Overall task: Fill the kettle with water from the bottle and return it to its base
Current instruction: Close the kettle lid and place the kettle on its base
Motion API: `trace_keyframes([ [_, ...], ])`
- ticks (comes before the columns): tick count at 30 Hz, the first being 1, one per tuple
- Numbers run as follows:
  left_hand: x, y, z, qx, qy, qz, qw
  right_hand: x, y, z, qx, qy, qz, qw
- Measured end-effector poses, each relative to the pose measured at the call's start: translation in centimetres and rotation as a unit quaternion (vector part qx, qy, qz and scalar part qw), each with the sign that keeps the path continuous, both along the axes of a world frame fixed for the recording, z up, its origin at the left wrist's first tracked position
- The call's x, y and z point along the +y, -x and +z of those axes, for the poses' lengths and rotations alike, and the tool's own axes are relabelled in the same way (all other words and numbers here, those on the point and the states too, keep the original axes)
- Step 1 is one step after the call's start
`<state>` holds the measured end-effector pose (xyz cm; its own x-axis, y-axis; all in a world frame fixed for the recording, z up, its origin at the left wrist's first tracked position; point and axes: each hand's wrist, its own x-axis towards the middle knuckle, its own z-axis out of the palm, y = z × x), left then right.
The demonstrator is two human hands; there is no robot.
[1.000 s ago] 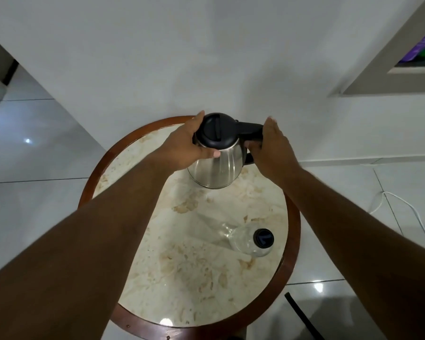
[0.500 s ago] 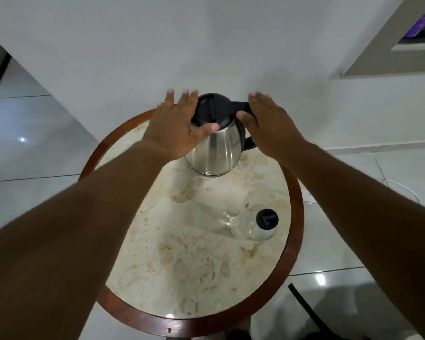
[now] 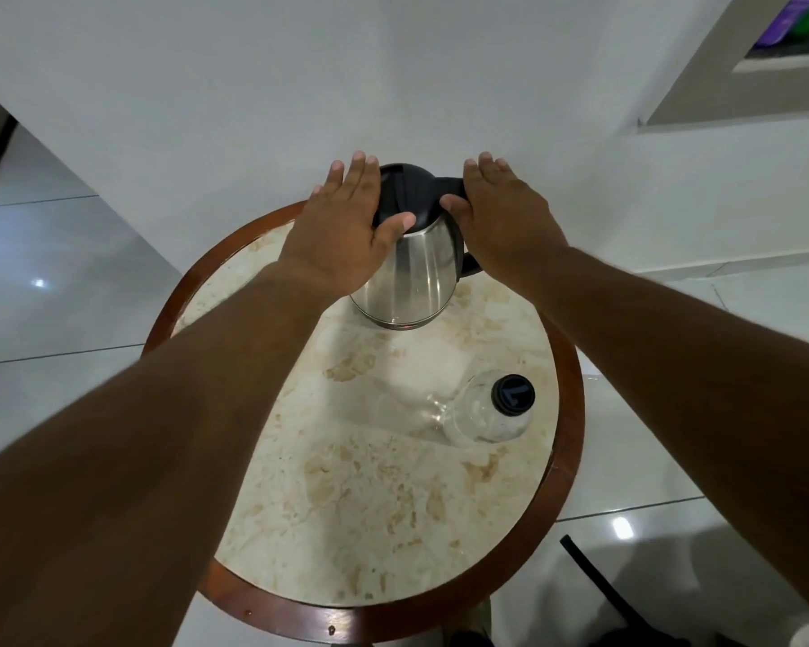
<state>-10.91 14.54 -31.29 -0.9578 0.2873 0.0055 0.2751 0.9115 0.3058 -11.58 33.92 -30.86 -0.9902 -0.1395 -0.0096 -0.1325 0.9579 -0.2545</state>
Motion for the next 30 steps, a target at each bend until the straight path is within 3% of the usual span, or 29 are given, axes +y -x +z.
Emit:
trace_keyframes([
  [30,0.2,-0.2,-0.2,-0.008,-0.030,0.020,0.999,-0.3,-0.9,-1.1,0.033,0.027,-0.038,0.998],
])
